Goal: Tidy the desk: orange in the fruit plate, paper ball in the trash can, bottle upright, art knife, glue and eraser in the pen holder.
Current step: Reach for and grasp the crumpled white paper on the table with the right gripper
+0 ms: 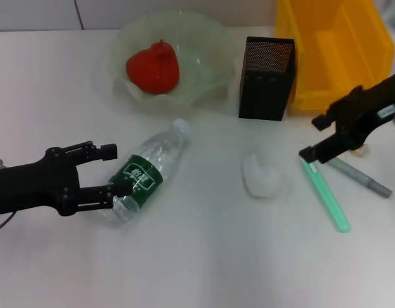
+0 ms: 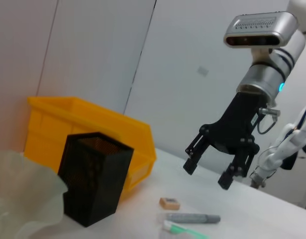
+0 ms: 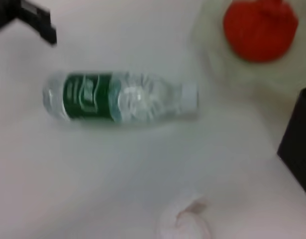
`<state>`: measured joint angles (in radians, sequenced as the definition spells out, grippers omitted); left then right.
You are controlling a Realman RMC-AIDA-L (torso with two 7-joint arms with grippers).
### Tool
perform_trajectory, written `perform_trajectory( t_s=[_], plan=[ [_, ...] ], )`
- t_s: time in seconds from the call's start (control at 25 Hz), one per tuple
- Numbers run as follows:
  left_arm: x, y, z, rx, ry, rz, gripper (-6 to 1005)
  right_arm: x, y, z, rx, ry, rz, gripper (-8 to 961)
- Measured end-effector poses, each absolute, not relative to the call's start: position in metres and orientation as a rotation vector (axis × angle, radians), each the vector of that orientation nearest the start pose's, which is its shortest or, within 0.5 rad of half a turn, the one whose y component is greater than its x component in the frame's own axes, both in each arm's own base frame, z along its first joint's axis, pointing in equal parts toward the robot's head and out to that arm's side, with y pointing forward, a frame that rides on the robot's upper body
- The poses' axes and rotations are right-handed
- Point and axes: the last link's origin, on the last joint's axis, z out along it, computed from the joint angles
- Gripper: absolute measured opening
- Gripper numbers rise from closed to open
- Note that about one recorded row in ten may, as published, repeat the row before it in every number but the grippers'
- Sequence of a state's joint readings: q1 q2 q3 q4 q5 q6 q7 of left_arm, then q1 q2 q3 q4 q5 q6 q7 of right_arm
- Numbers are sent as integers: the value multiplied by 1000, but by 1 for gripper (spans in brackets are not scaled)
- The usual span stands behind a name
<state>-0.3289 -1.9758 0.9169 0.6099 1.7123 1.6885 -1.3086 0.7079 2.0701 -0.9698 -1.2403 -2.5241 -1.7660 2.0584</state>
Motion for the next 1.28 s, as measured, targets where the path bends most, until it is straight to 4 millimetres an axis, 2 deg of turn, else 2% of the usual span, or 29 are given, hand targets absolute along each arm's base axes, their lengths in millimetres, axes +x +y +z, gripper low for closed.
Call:
perform_trajectory(
  t_s=[0.04, 0.08, 0.2, 0.24, 0.68, 1.08, 1.28],
  plan=[
    [-298, 272, 22, -2739, -658, -857, 843, 181, 366, 32, -2873, 623, -352, 753],
    [-298, 273, 20, -2739, -661, -847, 843, 181, 366, 32, -2873, 623, -352, 750],
    [-300, 272, 15, -2757, -679, -805, 843, 180, 368, 15, -2891, 615, -386, 743],
    [-300, 272, 15, -2757, -679, -805, 843, 182, 369, 3, -2904, 625, -400, 740],
    [-300, 273, 13, -2763, -678, -793, 843, 186, 375, -39, -2914, 608, -429, 712],
    [-299, 275, 13, -2764, -675, -794, 843, 189, 375, -57, -2922, 582, -471, 687],
    [-298, 277, 14, -2758, -676, -793, 843, 187, 374, -56, -2934, 570, -461, 608]
  ],
)
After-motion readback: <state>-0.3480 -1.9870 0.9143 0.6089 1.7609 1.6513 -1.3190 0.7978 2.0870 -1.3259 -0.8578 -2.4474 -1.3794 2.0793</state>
